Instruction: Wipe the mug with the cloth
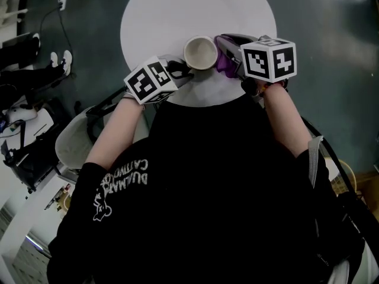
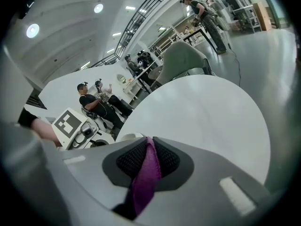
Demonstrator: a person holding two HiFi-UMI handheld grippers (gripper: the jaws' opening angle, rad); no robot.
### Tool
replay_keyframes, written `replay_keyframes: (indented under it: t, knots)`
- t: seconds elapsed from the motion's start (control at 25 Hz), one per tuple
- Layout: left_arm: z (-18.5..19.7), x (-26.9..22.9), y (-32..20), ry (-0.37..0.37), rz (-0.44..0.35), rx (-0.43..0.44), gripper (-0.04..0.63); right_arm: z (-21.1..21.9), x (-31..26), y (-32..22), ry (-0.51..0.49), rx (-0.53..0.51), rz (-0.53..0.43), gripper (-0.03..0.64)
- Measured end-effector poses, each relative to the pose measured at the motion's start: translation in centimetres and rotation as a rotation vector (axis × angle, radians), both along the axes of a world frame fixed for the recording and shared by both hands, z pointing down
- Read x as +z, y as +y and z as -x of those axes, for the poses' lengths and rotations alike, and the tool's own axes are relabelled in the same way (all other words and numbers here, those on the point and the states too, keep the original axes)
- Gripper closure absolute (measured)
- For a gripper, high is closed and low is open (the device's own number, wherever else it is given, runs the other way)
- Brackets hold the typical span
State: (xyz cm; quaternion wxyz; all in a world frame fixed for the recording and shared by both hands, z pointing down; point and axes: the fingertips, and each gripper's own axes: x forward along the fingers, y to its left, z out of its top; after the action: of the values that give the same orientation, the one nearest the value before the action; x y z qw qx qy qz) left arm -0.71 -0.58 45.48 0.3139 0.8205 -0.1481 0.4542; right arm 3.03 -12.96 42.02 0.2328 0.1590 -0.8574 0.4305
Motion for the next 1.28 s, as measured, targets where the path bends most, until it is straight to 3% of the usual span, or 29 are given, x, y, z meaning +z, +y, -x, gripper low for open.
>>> replay_keyframes:
  t: [0.2,0.56,1.28]
  knots:
    - [0.2,-0.1,0.3,-0.012,0.019,-0.012,0.525,1.0,0.1,0.1,0.068,-0.129,-0.027,0.574]
    - [0.2,-0.1,0.3,-0.012,0.026,-0.021,0.525,2.0,-0.1,-0.1,0.188,-0.293,-0.185,0.575]
    - [0.4,0.0,0.2,-0.008,0.056,-0.016,0.525,4.7,0.2,-0.7,0.227,-0.376,-0.218,0.575]
